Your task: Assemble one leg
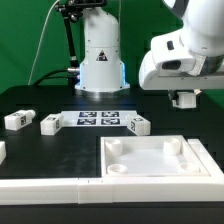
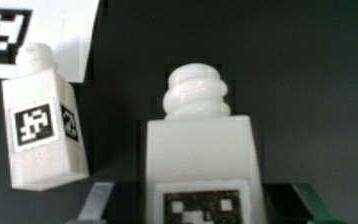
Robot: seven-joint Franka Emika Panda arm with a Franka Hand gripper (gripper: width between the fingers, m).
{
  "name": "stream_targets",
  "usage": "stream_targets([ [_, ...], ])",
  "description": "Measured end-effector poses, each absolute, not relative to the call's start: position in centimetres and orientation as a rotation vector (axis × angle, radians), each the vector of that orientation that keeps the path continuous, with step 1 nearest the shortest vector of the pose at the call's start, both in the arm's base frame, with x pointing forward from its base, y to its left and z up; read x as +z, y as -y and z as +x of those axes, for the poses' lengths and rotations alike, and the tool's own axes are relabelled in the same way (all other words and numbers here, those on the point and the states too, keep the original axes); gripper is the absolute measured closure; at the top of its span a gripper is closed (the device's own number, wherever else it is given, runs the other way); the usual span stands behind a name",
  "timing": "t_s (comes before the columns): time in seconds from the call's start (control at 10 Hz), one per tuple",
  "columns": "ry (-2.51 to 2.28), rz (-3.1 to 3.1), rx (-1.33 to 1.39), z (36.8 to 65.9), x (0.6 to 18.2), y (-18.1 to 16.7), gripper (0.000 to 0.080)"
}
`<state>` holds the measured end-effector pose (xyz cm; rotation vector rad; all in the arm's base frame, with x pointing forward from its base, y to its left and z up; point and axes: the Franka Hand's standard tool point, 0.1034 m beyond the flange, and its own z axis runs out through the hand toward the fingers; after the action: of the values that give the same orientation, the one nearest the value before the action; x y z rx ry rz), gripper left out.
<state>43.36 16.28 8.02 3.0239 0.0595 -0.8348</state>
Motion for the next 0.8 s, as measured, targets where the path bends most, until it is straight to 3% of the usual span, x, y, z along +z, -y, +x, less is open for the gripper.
stream_targets([
  [0.1,-0.073,3.072,-0.695,43.6,8.5,-16.1,0.0512],
  [0.3,-0.102,3.123,-0.503,45.8,11.6,-14.7,0.0512],
  [0.5,-0.169,3.145,-0.276,47.7,13.1,-13.6,0.0512],
  [0.6,-0.226,3.149,-0.075,49.4,13.5,-13.8,0.0512],
  [0.8,-0.224,3.169,0.129,48.8,13.0,-13.9,0.0512],
])
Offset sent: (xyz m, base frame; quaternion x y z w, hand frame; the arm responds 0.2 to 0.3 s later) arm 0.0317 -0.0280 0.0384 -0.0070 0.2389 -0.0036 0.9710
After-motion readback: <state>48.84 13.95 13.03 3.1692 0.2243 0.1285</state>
